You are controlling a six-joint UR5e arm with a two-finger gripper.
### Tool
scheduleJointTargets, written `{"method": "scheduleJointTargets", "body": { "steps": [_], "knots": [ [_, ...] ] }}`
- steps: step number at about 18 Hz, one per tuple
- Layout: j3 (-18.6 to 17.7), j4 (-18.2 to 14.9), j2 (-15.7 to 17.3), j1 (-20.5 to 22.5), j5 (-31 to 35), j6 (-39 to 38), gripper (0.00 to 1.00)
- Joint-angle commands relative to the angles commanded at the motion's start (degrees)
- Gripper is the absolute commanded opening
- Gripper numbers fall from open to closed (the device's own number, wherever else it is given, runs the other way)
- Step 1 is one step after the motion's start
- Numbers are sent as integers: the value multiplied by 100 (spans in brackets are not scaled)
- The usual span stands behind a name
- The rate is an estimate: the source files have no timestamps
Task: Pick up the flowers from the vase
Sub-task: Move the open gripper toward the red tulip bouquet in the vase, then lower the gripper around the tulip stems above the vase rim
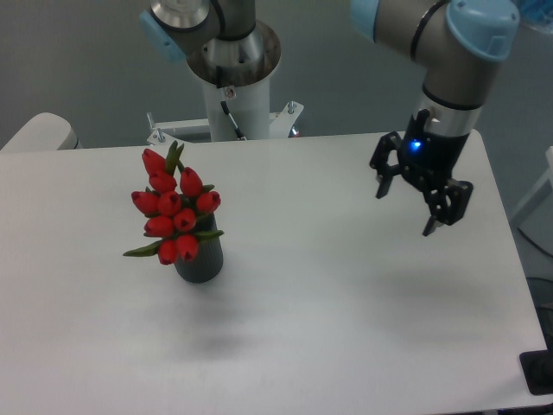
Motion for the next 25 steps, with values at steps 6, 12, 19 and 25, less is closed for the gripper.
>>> {"method": "scheduleJointTargets", "body": {
  "steps": [6,12,19,25],
  "knots": [
    [-731,150,439,-52,-1110,-896,100],
    [-1828,185,1177,-105,-1557,-968,100],
    [-2612,526,1751,-649,-1778,-958,100],
    [-3095,1299,1741,-1054,-1786,-1258,100]
  ]
}}
